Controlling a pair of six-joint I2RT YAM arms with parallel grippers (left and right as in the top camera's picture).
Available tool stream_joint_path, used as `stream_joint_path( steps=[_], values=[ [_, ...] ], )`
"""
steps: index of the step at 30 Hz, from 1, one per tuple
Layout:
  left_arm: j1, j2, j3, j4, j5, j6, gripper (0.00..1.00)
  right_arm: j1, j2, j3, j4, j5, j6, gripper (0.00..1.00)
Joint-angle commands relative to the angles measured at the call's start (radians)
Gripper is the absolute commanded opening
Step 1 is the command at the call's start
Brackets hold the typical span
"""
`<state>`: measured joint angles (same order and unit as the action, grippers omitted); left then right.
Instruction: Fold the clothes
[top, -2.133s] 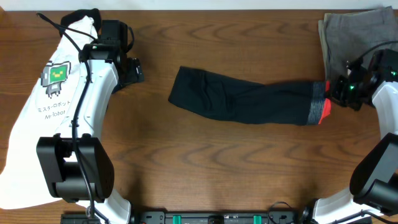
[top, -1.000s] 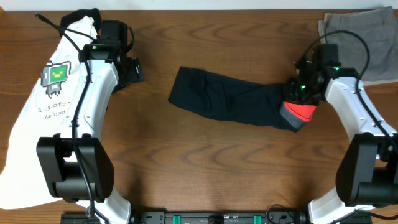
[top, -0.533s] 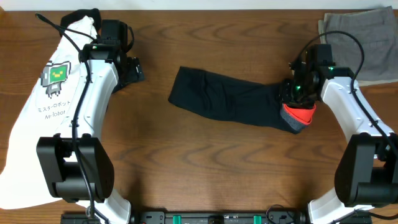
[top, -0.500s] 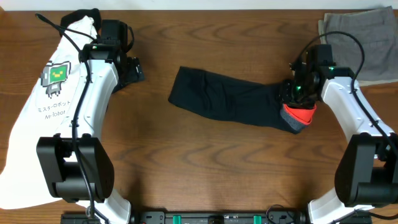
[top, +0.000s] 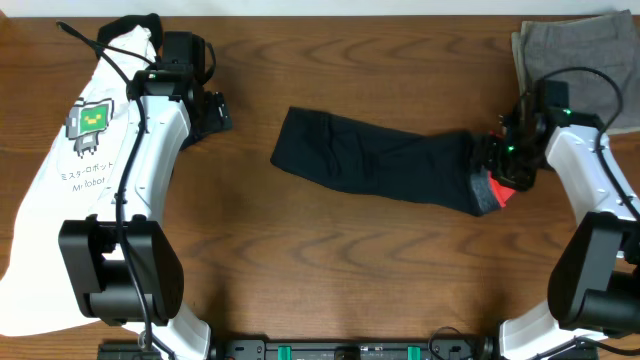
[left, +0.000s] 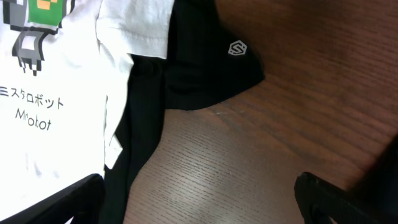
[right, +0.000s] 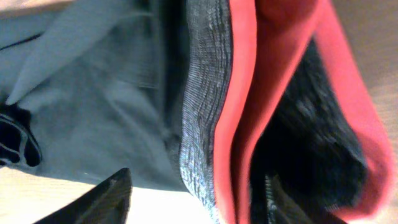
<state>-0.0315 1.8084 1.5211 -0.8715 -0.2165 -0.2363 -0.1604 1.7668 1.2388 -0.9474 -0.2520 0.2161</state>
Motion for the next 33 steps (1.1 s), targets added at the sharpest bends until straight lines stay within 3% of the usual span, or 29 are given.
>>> stream_joint_path(
  steps=[1,6,9,20,33],
  values=[
    [0.003,-0.016,0.014,-0.002,-0.005,-0.013,0.98,-0.034,0.003,0.015,-0.023,-0.006,-0.052,0.74],
    [0.003,-0.016,0.014,-0.002,-0.005,-0.013,0.98,-0.055,0.003,0.012,-0.039,0.071,-0.084,0.95],
    [0.003,-0.016,0.014,-0.002,-0.005,-0.013,0.98,-0.055,0.003,-0.001,-0.018,0.080,-0.113,0.98],
    [0.003,-0.016,0.014,-0.003,-0.005,-0.013,0.98,-0.055,0.003,-0.133,0.132,0.148,-0.117,0.97],
    [0.003,-0.016,0.014,-0.003,-0.005,-0.013,0.98,-0.055,0.003,-0.249,0.292,0.199,-0.017,0.87]
  ],
)
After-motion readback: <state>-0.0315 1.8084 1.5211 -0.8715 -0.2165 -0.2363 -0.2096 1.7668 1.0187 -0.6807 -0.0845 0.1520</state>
